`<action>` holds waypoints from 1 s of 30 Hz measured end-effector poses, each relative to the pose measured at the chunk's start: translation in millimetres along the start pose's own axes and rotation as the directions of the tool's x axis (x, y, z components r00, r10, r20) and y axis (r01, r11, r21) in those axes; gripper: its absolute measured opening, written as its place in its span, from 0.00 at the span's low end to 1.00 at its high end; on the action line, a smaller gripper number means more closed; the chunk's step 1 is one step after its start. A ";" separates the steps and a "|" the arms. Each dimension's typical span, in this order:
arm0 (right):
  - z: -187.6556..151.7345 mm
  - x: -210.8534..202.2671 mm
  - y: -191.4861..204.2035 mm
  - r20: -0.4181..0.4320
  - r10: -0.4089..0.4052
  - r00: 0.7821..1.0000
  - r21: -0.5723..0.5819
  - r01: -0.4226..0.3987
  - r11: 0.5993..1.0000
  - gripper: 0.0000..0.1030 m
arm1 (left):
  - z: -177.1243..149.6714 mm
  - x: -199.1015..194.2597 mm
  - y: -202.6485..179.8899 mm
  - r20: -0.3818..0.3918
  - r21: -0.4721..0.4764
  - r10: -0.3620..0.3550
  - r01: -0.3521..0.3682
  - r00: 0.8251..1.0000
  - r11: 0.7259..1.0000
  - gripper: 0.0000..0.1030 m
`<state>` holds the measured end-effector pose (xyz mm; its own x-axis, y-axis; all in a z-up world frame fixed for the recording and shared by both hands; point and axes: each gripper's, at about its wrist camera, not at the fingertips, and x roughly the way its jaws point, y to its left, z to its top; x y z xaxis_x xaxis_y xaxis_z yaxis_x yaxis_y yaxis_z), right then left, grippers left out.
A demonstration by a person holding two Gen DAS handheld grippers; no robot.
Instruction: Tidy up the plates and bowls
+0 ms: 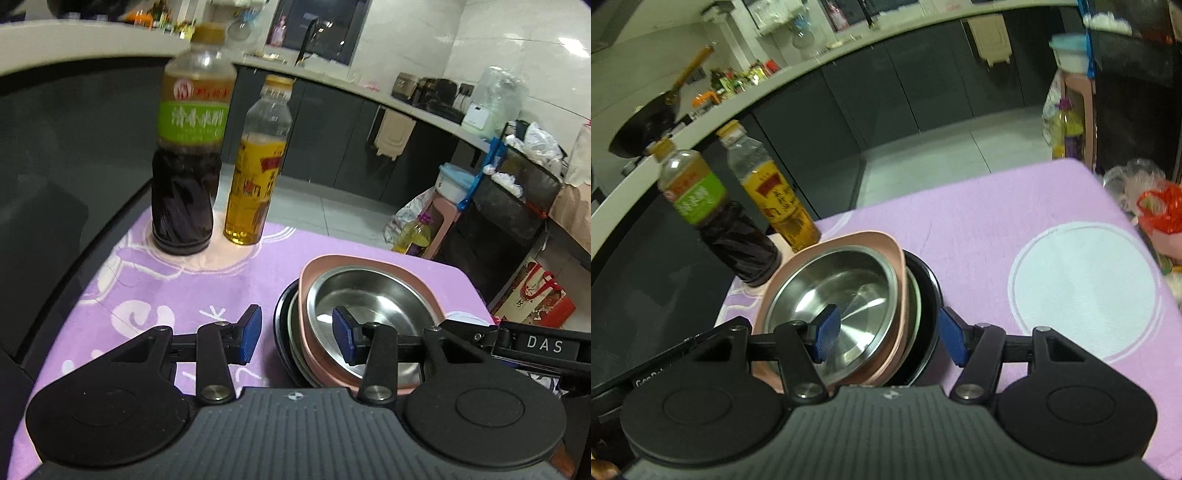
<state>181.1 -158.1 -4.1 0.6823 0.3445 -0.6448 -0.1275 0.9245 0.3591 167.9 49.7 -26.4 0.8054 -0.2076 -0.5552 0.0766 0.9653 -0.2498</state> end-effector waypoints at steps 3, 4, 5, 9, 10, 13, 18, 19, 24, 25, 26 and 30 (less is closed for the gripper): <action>-9.8 -16.0 10.5 0.047 -0.005 0.999 -0.032 0.006 0.999 0.56 | -6.5 -21.9 -6.4 0.046 0.035 0.000 -0.002 0.999 0.999 0.38; -13.0 -21.1 15.0 0.064 -0.008 0.998 -0.046 0.011 0.999 0.56 | -7.9 -28.6 -8.8 0.063 0.048 0.002 -0.005 0.998 0.999 0.39; -17.1 -28.4 19.8 0.087 -0.011 0.996 -0.065 0.017 0.998 0.56 | -9.9 -36.4 -11.0 0.085 0.063 0.005 -0.010 0.996 0.998 0.39; -30.1 -46.7 36.4 0.141 -0.019 0.990 -0.133 0.038 0.990 0.56 | -18.5 -68.4 -18.8 0.182 0.093 0.033 -0.051 0.983 0.994 0.39; -32.7 -49.4 38.8 0.141 -0.016 0.990 -0.143 0.036 0.989 0.56 | -21.0 -76.4 -20.6 0.206 0.099 0.033 -0.055 0.978 0.994 0.40; -40.7 -56.5 44.6 0.139 -0.007 0.990 -0.151 0.028 0.988 0.56 | -28.1 -97.2 -25.2 0.247 0.127 0.030 -0.063 0.969 0.990 0.43; -55.8 -72.1 54.1 0.175 -0.027 0.984 -0.172 0.057 0.983 0.56 | -41.1 -119.3 -32.3 0.241 0.163 0.029 -0.070 0.970 0.984 0.44; -59.6 -76.7 56.1 0.184 -0.028 0.983 -0.180 0.062 0.982 0.56 | -44.1 -123.3 -32.6 0.233 0.165 0.027 -0.067 0.972 0.984 0.44; -76.3 -98.2 63.7 0.224 -0.025 0.974 -0.200 0.071 0.977 0.56 | -58.7 -139.5 -37.3 0.236 0.128 0.039 -0.071 0.971 0.989 0.44; -79.2 -101.9 64.0 0.231 -0.024 0.973 -0.199 0.071 0.978 0.56 | -62.5 -142.5 -39.5 0.245 0.132 0.050 -0.085 0.968 0.988 0.45; -81.5 -105.1 64.5 0.239 -0.024 0.971 -0.198 0.073 0.978 0.56 | -65.8 -145.2 -42.3 0.250 0.141 0.061 -0.098 0.966 0.985 0.46; -95.0 -115.2 65.3 0.269 -0.045 0.962 -0.202 0.102 0.974 0.56 | -77.2 -152.0 -49.8 0.235 0.186 0.083 -0.128 0.969 0.974 0.46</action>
<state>25.7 -121.9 29.6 0.8559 0.2458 -0.4551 -0.1995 0.9687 0.1479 -3.7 21.0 9.2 0.9243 -0.0838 -0.3723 0.0806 0.9965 -0.0243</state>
